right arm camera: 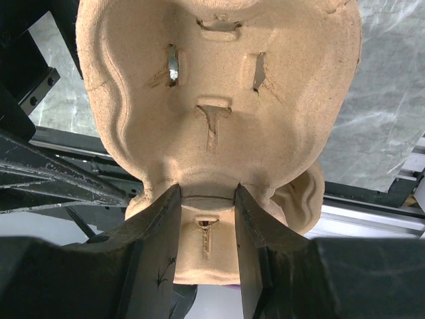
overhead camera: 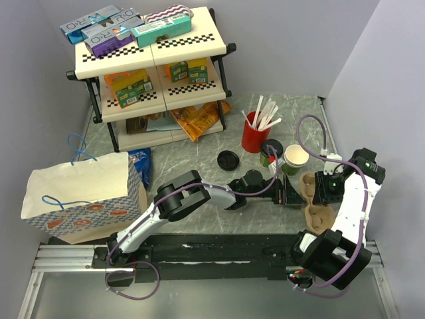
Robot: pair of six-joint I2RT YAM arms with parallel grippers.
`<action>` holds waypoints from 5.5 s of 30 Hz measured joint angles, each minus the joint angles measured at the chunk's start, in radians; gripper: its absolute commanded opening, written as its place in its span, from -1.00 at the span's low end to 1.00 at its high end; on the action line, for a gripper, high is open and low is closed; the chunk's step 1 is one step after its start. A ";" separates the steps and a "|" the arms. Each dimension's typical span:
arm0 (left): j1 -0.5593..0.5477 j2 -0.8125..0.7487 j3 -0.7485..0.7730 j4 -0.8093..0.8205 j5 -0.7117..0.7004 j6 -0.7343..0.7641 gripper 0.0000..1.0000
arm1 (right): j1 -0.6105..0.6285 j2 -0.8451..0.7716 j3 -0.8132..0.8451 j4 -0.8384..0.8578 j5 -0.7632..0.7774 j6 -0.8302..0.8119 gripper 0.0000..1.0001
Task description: Pack the takeout coffee
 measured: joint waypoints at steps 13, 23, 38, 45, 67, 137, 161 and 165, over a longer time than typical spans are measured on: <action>-0.002 0.034 0.049 -0.022 -0.012 -0.024 0.82 | 0.000 0.000 -0.002 0.002 -0.007 -0.003 -1.00; -0.003 0.035 0.049 -0.006 -0.012 -0.034 0.83 | -0.001 0.001 -0.002 0.001 -0.013 -0.003 -1.00; -0.003 0.040 0.011 0.111 -0.012 -0.079 0.81 | -0.001 0.006 -0.002 -0.001 -0.023 -0.003 -1.00; -0.003 0.051 0.011 0.095 -0.016 -0.093 0.79 | -0.001 0.016 -0.002 -0.002 -0.041 -0.003 -1.00; 0.000 0.051 0.012 0.082 -0.026 -0.107 0.79 | -0.004 0.026 0.001 -0.002 -0.070 -0.019 -1.00; -0.005 0.012 -0.001 0.051 -0.026 -0.022 0.94 | -0.034 -0.089 0.214 -0.040 -0.154 -0.082 -1.00; 0.218 -0.847 -0.444 -0.549 0.241 0.759 0.93 | 0.400 -0.089 0.273 -0.047 -0.303 0.046 -1.00; 0.229 -0.954 -0.390 -0.716 0.245 0.900 0.93 | 0.459 -0.080 0.205 -0.042 -0.275 0.080 -1.00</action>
